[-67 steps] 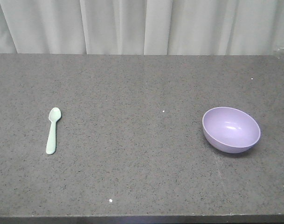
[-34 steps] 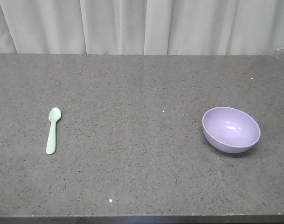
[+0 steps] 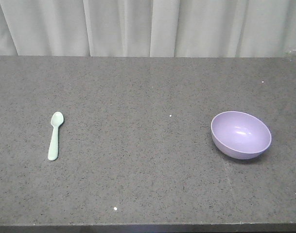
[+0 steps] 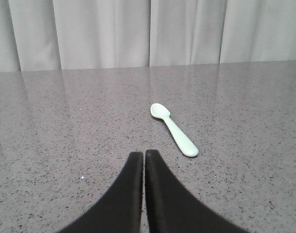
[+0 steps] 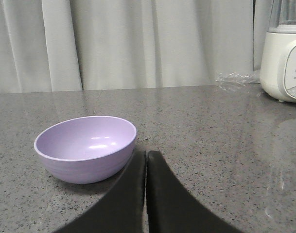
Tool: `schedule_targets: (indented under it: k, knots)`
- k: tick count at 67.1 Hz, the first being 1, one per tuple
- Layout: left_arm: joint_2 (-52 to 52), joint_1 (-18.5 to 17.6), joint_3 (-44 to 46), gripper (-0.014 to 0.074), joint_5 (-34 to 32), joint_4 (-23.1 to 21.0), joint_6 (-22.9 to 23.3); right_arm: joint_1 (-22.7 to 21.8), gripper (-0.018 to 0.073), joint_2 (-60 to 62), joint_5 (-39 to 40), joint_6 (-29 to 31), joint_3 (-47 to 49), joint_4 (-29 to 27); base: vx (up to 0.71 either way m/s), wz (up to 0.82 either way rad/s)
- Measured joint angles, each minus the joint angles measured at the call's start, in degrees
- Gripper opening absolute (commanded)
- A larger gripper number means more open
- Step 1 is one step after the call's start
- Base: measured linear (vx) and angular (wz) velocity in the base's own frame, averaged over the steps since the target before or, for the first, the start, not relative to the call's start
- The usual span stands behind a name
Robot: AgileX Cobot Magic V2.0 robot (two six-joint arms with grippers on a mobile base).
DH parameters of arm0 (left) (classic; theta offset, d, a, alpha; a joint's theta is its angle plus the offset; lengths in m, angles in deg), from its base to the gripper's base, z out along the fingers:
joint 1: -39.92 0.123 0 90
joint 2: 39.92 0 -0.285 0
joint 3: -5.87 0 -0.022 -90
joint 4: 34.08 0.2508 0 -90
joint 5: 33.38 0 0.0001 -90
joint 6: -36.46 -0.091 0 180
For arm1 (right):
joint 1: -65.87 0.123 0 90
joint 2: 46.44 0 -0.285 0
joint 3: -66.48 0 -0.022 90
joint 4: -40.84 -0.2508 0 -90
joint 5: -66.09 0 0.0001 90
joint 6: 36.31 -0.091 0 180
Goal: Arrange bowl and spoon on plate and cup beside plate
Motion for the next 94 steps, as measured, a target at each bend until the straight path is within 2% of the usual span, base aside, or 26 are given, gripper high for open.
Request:
schedule_targets:
  k: [94]
  knots:
    - [0.0,0.0,0.0,-0.0006,0.0,0.0,0.0,0.0,-0.0003,0.0,0.0,0.0,0.0,0.0,0.0,0.0]
